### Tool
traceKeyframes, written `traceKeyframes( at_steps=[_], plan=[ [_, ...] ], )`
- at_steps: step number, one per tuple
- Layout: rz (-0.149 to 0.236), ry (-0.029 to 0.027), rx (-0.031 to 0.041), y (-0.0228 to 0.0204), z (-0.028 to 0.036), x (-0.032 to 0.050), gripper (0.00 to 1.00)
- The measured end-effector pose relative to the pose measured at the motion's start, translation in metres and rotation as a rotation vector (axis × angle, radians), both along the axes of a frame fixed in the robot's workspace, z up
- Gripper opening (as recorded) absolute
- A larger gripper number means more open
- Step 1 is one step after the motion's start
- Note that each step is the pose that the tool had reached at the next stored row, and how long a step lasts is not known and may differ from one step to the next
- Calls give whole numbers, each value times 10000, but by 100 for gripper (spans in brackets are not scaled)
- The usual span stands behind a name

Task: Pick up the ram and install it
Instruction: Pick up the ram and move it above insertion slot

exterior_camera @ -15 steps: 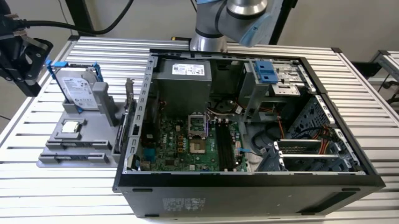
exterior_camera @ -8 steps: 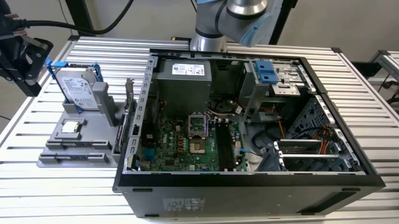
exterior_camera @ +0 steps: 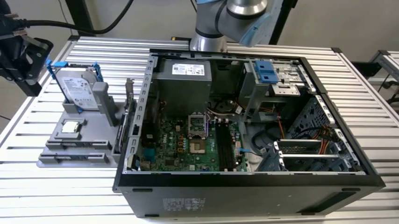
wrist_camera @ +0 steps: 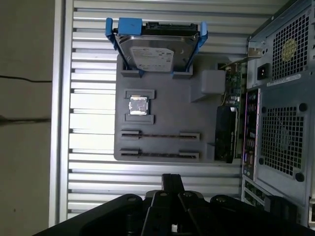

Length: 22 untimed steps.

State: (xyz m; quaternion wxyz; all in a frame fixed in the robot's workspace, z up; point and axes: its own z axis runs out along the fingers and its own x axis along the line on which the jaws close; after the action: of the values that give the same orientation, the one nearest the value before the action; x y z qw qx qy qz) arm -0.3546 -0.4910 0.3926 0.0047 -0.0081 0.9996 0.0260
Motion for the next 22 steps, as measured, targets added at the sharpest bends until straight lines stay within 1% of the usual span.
traceKeyframes(
  at_steps=[15, 17, 22],
  plan=[
    [7, -55, 31, 0, 0, 0, 0],
    [62, -55, 29, 0, 0, 0, 0],
    [382, -54, 24, 1, 0, 0, 0]
  ],
)
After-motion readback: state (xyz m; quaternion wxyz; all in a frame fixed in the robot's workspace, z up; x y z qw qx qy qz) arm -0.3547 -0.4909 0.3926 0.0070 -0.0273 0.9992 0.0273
